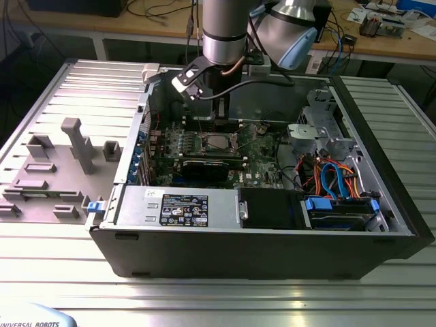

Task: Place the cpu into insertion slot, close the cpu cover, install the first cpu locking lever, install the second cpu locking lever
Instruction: 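Close the cpu cover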

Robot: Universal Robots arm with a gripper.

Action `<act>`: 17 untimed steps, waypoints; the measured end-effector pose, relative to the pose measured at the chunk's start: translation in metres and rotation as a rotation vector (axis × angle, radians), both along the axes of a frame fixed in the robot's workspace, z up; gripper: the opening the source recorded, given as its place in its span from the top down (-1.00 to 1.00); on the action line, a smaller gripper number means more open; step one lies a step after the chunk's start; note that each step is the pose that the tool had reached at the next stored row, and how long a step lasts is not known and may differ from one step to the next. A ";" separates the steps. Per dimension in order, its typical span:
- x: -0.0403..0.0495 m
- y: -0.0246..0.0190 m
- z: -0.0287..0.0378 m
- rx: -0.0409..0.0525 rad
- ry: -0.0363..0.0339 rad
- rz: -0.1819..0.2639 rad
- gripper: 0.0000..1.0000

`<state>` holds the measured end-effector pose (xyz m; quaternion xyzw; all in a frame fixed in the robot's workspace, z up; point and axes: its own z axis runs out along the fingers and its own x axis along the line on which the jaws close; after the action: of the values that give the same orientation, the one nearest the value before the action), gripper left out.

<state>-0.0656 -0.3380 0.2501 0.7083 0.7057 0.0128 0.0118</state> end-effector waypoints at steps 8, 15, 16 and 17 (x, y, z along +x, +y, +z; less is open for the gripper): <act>0.0000 0.0000 0.0020 -0.0050 0.0000 0.000 0.79; 0.0000 0.0015 0.0021 -0.0427 0.0000 0.000 0.79; 0.0000 0.0017 0.0020 -0.0490 0.0000 0.000 0.79; 0.0000 0.0019 0.0020 -0.0538 0.0000 0.000 0.79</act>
<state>-0.0656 -0.3360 0.2521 0.7077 0.7058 -0.0062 0.0309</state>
